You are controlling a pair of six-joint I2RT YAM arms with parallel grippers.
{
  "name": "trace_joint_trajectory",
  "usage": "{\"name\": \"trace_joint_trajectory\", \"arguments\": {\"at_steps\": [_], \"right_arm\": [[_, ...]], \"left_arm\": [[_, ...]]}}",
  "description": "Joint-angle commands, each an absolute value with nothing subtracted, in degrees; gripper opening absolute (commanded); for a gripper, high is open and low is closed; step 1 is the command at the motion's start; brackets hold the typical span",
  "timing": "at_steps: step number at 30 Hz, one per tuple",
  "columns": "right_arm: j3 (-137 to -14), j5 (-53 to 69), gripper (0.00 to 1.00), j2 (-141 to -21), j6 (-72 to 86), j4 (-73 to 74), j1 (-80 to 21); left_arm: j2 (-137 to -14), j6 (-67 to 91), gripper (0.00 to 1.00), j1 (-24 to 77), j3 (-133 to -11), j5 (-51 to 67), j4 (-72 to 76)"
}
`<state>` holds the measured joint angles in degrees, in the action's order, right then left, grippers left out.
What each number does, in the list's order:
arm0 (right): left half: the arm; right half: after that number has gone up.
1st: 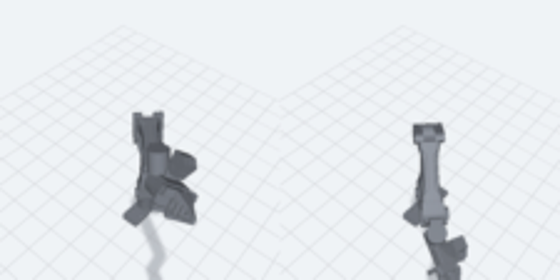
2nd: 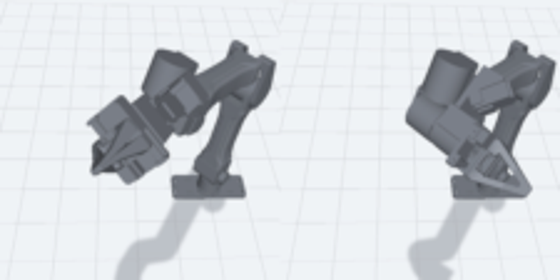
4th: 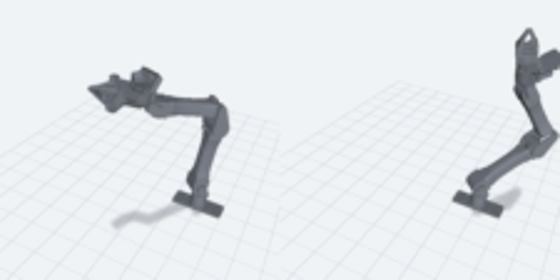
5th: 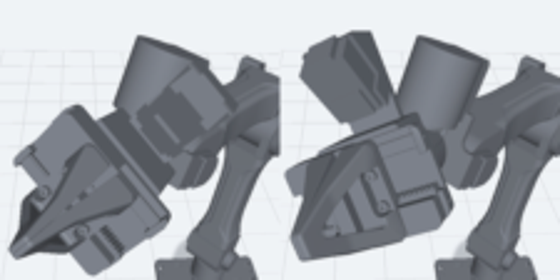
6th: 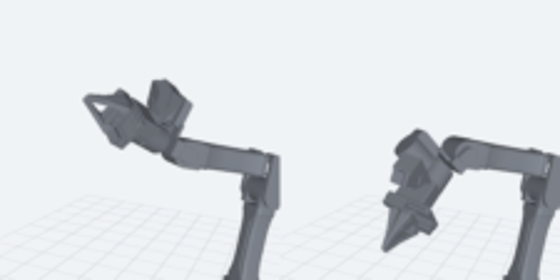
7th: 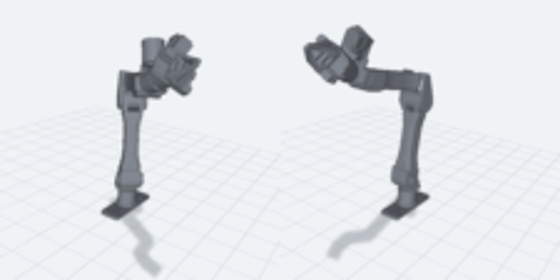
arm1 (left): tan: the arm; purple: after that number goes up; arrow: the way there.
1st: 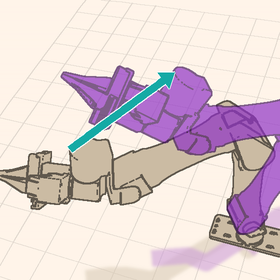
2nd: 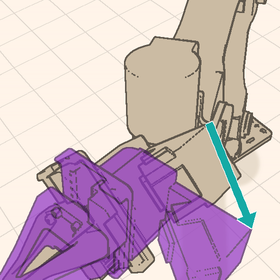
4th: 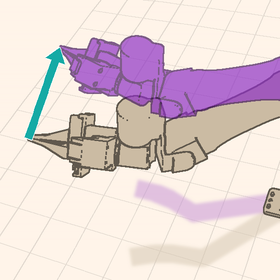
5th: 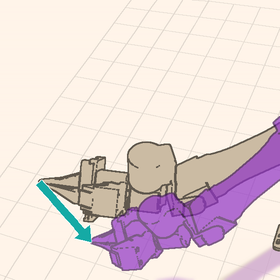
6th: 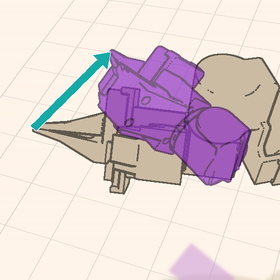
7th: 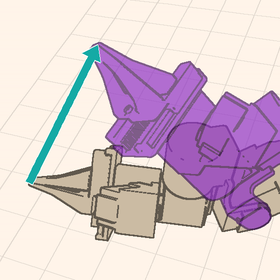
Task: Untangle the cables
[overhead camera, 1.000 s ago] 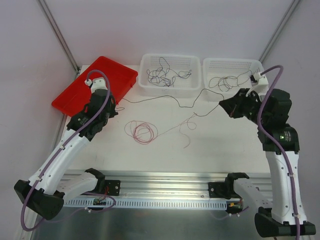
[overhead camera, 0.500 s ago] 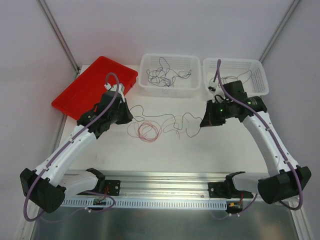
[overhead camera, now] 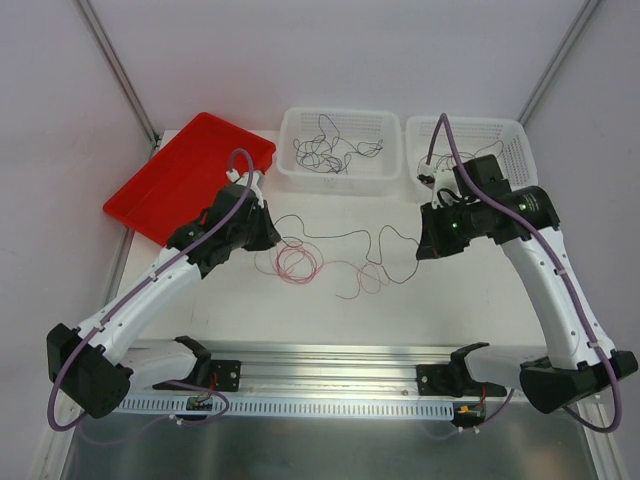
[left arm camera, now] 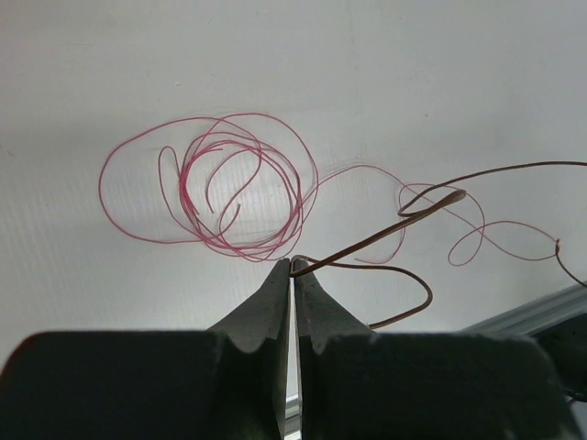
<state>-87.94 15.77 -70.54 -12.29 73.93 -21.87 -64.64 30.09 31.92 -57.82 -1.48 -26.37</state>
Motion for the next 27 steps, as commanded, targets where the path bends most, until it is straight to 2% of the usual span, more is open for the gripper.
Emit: {"name": "trace_joint_trajectory", "arguments": {"at_steps": [1,2,4,8,10,12,13,15,16,18,20,23,27], "right_arm": [[-89.8,24.6,0.01,-66.5,-15.0,79.0,-21.8],[-89.4,35.2,0.01,-65.4,-15.1,77.4,-21.6],[-86.2,43.3,0.01,-62.2,-11.5,68.7,-21.6],[-81.8,45.5,0.01,-58.7,-7.3,57.3,-21.6],[-80.2,44.0,0.01,-58.5,-4.8,53.3,-21.6],[-79.8,42.5,0.01,-61.2,-4.4,55.5,-21.7],[-79.4,41.1,0.01,-62.0,-4.0,56.0,-21.6],[-76.3,40.6,0.01,-63.4,-2.7,54.9,-21.7],[-75.2,40.3,0.01,-63.4,-2.3,54.1,-21.6],[-72.4,40.0,0.01,-62.7,-1.4,51.7,-21.7],[-71.3,40.2,0.01,-62.6,-1.2,50.8,-21.6],[-70.8,41.0,0.01,-63.5,-1.8,50.7,-21.6],[-71.8,41.1,0.01,-64.0,-3.5,51.9,-21.6]], "left_arm": [[-64.9,29.8,0.01,32.5,-56.9,-0.1,-22.8],[-65.1,29.8,0.01,32.7,-56.7,1.7,-22.0],[-65.9,29.6,0.02,33.8,-56.9,4.3,-19.2],[-66.9,29.0,0.06,35.6,-57.7,6.9,-12.1],[-68.4,29.1,0.21,35.6,-58.2,6.6,-9.0],[-70.8,28.8,0.31,35.7,-59.3,7.6,-8.9],[-71.5,28.9,0.41,35.7,-60.1,8.3,-8.9],[-72.0,28.9,0.53,36.2,-59.9,9.3,-8.3],[-71.7,28.4,0.68,36.5,-58.7,9.5,-7.9],[-70.3,27.5,0.77,37.2,-57.0,11.3,-6.3],[-69.1,26.0,0.82,37.4,-53.6,14.3,-4.8],[-67.7,24.8,0.81,38.6,-48.7,20.5,-1.0],[-69.5,24.7,0.8,40.8,-45.1,22.8,2.4]]}}
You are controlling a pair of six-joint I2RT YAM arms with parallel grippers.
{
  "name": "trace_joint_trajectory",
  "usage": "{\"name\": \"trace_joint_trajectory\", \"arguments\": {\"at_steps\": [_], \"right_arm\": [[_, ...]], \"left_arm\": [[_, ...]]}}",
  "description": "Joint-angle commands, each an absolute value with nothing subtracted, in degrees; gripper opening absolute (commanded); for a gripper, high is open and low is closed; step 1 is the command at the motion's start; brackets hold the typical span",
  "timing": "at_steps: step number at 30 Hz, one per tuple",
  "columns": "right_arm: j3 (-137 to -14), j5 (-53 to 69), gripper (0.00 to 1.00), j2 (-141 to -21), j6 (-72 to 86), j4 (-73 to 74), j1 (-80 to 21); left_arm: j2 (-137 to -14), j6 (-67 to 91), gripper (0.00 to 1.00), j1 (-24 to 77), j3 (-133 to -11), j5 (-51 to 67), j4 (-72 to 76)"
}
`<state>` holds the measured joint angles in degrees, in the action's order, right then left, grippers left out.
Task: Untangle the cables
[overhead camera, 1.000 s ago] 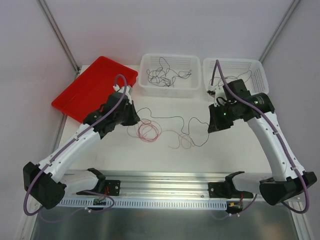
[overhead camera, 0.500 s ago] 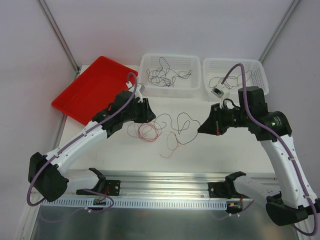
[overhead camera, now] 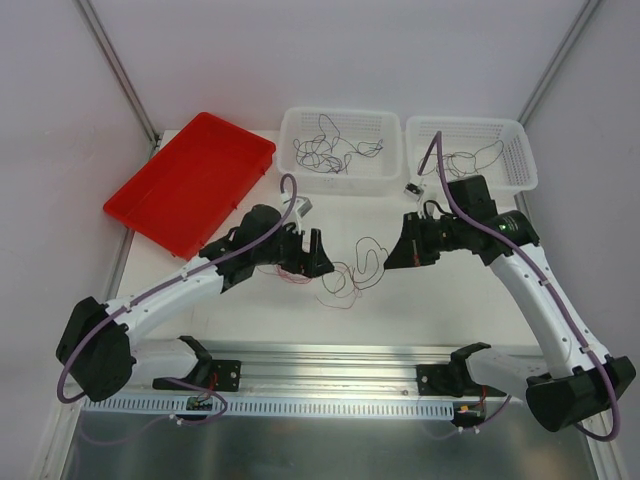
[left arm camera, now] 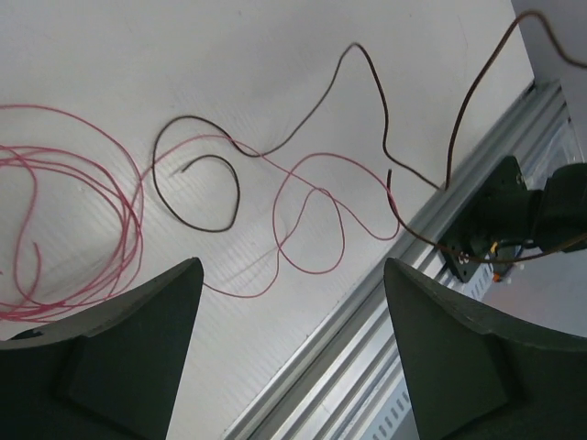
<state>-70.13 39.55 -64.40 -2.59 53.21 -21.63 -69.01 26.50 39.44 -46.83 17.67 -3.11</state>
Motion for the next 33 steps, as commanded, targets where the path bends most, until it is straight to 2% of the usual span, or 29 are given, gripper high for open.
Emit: {"name": "trace_joint_trajectory", "arguments": {"at_steps": [1,13,16,19,20,23,28,33], "right_arm": [[-72.0,41.2,0.01,-64.0,-3.9,52.1,-21.7],[-71.8,42.4,0.01,-61.4,-4.4,53.3,-21.6],[-71.8,42.8,0.01,-60.7,-4.0,53.2,-21.7],[-71.8,42.8,0.01,-59.9,-4.0,53.6,-21.7],[-71.9,42.8,0.01,-59.6,-4.0,54.1,-21.7],[-71.8,42.8,0.01,-58.6,-4.9,55.7,-21.7],[-72.2,43.6,0.01,-56.5,-6.9,58.7,-21.6],[-74.4,39.5,0.01,-54.7,-9.0,63.3,-21.4]], "left_arm": [[-70.4,25.2,0.8,41.6,-44.9,22.3,3.2],[-86.8,29.3,0.7,46.8,-51.0,21.0,9.0],[-90.3,30.9,0.62,47.5,-52.0,18.7,9.1],[-92.3,32.0,0.4,47.5,-52.7,15.8,9.0],[-92.5,32.1,0.21,47.5,-53.0,14.9,8.9],[-92.5,32.2,0.0,47.0,-54.3,8.8,7.2],[-94.0,35.5,0.0,41.1,-59.6,1.5,-3.3],[-94.4,37.0,0.0,36.6,-60.8,0.1,-7.5]]}}
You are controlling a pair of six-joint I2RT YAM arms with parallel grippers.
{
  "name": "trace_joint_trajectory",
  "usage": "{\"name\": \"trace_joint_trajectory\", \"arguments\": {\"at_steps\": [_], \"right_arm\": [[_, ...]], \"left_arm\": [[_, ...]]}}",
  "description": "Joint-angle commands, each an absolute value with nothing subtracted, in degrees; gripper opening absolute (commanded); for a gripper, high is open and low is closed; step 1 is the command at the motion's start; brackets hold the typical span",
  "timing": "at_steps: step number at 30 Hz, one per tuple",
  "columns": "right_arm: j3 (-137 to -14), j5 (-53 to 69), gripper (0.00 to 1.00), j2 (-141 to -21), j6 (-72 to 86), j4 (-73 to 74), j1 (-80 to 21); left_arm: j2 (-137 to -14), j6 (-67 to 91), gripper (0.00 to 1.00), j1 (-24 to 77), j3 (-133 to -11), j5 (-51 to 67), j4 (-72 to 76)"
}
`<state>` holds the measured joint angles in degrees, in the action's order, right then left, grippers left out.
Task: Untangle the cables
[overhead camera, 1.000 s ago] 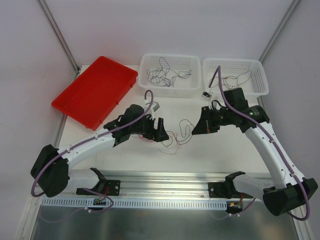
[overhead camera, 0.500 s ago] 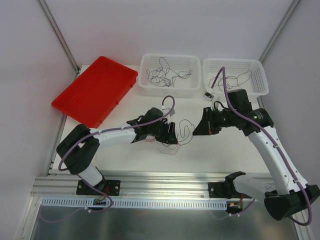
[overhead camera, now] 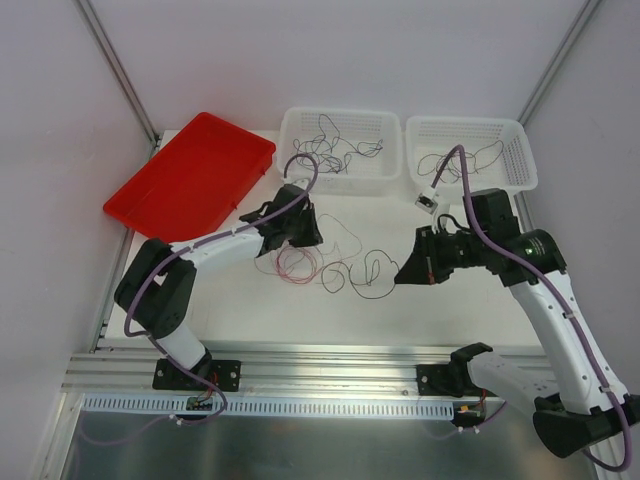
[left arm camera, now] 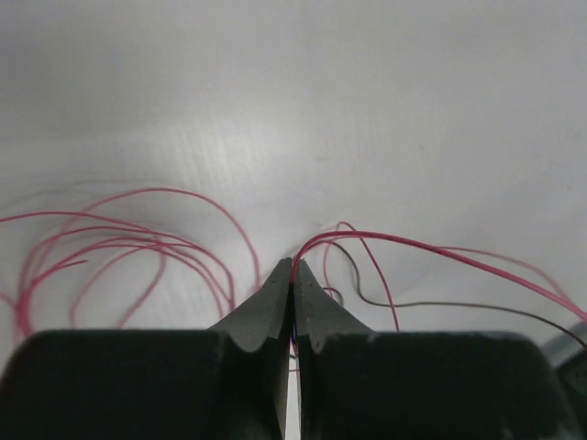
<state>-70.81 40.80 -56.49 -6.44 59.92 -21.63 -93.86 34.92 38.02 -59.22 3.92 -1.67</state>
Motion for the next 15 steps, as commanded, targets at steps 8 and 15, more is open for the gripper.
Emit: {"name": "trace_joint_trajectory", "arguments": {"at_steps": [8,15], "right_arm": [[-82.0,47.0,0.01,-52.7,-10.7,62.0,-18.0],[-87.3,37.9,0.01,-54.2,-11.1,62.4,-15.5]], "left_arm": [[-90.8,39.0,0.0,33.8,-55.6,-7.0,-13.9],[-86.4,38.8,0.0,32.8,-51.4,-6.2,-14.2]]}}
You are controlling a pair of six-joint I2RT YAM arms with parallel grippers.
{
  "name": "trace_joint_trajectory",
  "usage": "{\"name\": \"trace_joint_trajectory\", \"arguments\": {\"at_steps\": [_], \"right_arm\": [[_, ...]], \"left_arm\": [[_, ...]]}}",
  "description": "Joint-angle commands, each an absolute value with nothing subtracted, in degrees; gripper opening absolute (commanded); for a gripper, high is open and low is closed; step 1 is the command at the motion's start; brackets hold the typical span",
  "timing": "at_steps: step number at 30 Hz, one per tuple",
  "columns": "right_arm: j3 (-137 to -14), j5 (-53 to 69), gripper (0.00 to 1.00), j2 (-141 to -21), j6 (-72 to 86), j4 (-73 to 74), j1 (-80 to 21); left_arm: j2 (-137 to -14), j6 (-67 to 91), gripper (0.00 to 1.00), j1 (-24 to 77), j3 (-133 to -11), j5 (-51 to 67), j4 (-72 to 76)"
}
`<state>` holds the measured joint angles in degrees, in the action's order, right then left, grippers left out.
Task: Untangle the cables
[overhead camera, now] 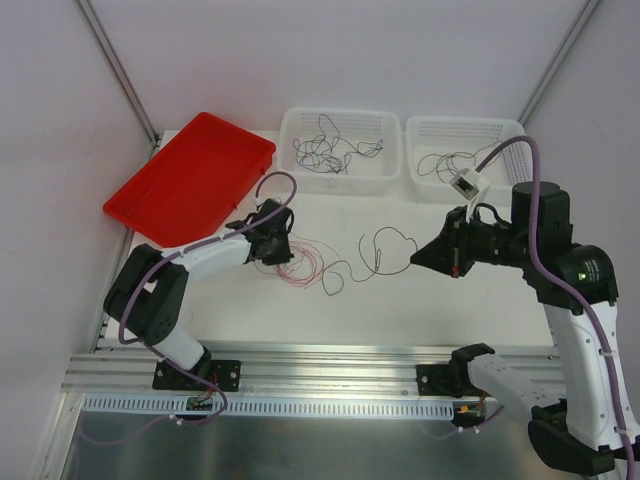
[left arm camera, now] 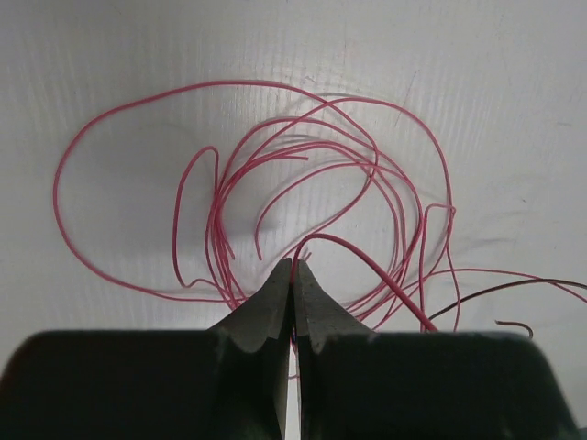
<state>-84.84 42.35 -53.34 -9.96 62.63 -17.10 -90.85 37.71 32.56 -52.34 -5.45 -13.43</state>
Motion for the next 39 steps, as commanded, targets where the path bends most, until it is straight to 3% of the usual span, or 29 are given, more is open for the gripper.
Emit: {"name": "trace_joint_trajectory", "arguments": {"at_steps": [1,8,17,26,32,33,34,35,37,39], "right_arm": [[-87.3,35.5,0.01,-54.2,-9.7,61.7,-14.8],[-86.6,30.2,0.01,-52.9,-2.2,50.3,-11.3],[-84.6,14.6,0.01,-54.5,-1.0,48.8,-9.9],[-64.2,12.7,0.01,-54.3,3.0,42.9,-9.8],[-65.3,7.3,0.01,-56.3,2.2,45.9,-9.8],[-65.7,6.5,0.04,-58.6,2.0,47.2,-9.8],[-65.7,6.8,0.22,-59.9,1.8,48.9,-9.8],[-65.5,7.0,0.3,-60.7,1.7,49.0,-10.8],[-64.0,5.6,0.42,-60.7,1.1,47.6,-13.5],[-63.1,4.8,0.45,-60.5,0.6,46.0,-18.2]], "left_arm": [[-85.7,38.8,0.0,32.8,-51.0,-6.1,-14.2],[-80.8,39.2,0.0,32.8,-46.7,-5.6,-14.3],[-71.6,37.5,0.0,32.8,-42.5,-3.5,-15.6],[-66.3,35.2,0.0,32.8,-38.2,-2.8,-18.0],[-67.4,35.2,0.0,32.7,-36.7,-3.3,-18.8],[-67.5,35.2,0.0,32.7,-36.9,-2.8,-18.8],[-67.7,35.2,0.0,32.8,-37.1,-2.4,-18.8],[-67.8,35.1,0.0,32.8,-37.7,-1.9,-18.7],[-67.5,35.0,0.0,32.8,-38.1,-0.8,-18.8],[-67.3,34.7,0.0,32.8,-38.9,-0.4,-18.8]]}}
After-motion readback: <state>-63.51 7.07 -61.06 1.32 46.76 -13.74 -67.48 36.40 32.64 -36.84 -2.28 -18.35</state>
